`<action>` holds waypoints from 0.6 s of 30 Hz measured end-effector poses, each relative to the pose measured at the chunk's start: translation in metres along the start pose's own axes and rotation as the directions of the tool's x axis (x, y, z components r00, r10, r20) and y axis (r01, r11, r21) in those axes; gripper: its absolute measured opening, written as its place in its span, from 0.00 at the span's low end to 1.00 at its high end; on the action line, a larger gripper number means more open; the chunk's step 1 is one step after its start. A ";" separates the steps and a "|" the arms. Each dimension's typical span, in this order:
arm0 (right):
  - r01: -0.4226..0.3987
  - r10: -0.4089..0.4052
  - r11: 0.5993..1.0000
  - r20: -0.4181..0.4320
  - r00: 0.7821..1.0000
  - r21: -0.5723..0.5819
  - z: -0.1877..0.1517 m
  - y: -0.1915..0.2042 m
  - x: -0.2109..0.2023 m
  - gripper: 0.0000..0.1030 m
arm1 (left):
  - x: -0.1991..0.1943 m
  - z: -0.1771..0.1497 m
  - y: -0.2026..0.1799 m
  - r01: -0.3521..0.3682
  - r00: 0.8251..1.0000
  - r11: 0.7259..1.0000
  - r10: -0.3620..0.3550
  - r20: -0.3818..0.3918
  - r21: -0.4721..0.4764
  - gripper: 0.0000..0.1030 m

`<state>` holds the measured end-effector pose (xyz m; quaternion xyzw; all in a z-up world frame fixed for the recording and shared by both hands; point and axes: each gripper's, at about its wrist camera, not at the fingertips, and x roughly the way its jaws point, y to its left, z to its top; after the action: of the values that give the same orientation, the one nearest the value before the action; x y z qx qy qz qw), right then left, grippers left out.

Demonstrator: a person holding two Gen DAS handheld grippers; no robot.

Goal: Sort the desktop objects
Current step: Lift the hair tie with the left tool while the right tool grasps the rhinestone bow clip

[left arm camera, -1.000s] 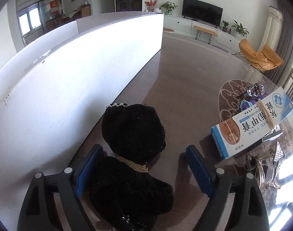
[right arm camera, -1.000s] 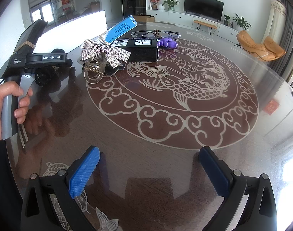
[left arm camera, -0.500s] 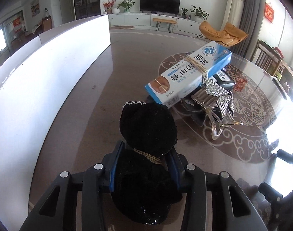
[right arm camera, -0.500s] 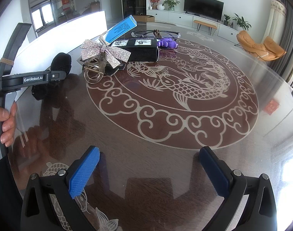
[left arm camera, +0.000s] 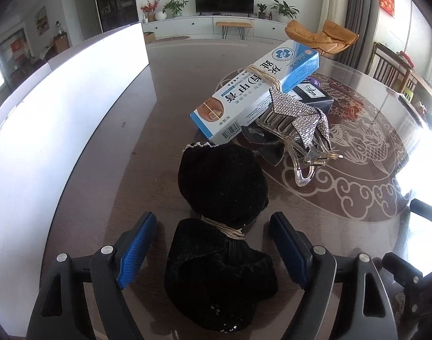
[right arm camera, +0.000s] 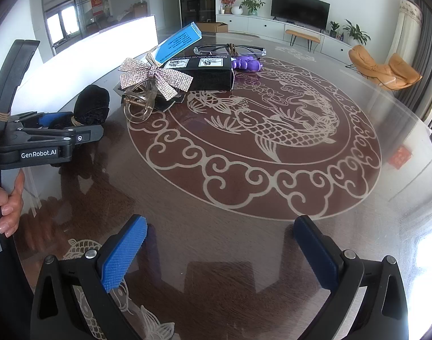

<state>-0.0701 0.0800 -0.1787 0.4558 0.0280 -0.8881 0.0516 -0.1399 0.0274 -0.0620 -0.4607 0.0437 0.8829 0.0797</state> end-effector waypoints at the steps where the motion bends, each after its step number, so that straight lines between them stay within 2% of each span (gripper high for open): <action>1: 0.000 0.000 1.000 0.000 1.000 0.000 0.000 0.000 0.000 1.00 | 0.000 -0.002 0.003 -0.009 1.000 1.000 0.009 -0.002 -0.003 0.80; 3: 0.000 0.000 1.000 0.000 1.000 0.000 0.000 0.000 0.000 1.00 | 0.001 -0.002 0.005 -0.017 1.000 1.000 0.016 -0.003 -0.014 0.86; 7: 0.000 0.000 1.000 0.000 1.000 0.000 0.000 0.000 0.000 1.00 | 0.003 -0.001 0.003 -0.028 1.000 0.999 0.028 -0.004 -0.020 0.90; 9: 0.000 0.000 1.000 0.000 1.000 0.000 0.000 0.000 0.000 1.00 | 0.003 -0.004 0.007 -0.034 0.999 0.999 0.033 -0.014 -0.036 0.99; 18: 0.000 0.000 1.000 0.000 1.000 0.000 0.000 0.000 0.000 1.00 | 0.003 -0.009 0.010 -0.039 0.999 0.998 0.038 -0.014 -0.044 1.00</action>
<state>-0.0701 0.0800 -0.1788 0.4558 0.0280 -0.8881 0.0517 -0.1363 0.0163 -0.0700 -0.4674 0.0336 0.8819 0.0521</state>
